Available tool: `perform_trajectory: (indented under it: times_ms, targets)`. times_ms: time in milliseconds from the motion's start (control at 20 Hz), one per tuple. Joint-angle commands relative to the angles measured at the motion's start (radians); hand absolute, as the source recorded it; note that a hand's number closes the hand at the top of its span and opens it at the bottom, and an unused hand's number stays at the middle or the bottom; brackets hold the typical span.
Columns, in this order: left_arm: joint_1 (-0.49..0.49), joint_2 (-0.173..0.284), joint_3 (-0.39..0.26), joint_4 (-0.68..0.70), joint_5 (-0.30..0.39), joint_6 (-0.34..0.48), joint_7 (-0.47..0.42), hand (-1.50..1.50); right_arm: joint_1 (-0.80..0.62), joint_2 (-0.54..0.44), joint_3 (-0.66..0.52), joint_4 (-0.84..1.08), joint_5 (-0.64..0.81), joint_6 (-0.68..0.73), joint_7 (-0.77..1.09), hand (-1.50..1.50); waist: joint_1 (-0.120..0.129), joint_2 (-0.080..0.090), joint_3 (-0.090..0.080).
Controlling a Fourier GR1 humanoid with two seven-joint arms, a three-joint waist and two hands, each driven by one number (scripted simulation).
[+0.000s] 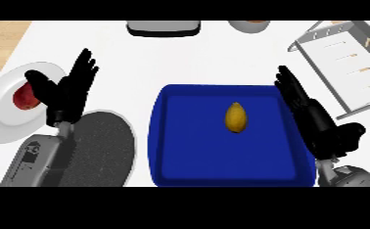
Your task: Pick the lemon from the tray and place it in the tiered basket
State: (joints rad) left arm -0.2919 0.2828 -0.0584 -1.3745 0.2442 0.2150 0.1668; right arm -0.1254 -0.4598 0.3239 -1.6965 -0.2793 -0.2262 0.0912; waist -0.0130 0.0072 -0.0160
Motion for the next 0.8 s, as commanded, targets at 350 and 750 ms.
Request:
perform_trajectory:
  times_ms: [350,750]
  targets:
    - [0.224,0.004,-0.031,0.045,-0.093,0.066,-0.053,0.0,0.114,-0.035,-0.387,0.117,0.287,-0.62,0.105,-1.5,-0.099,-0.017,0.009]
    - [0.39,-0.071,-0.141,-0.022,-0.163,0.082,-0.167,0.0,0.334,0.318,-0.229,-0.234,0.466,-0.97,-0.02,-1.5,-0.002,-0.015,0.014]
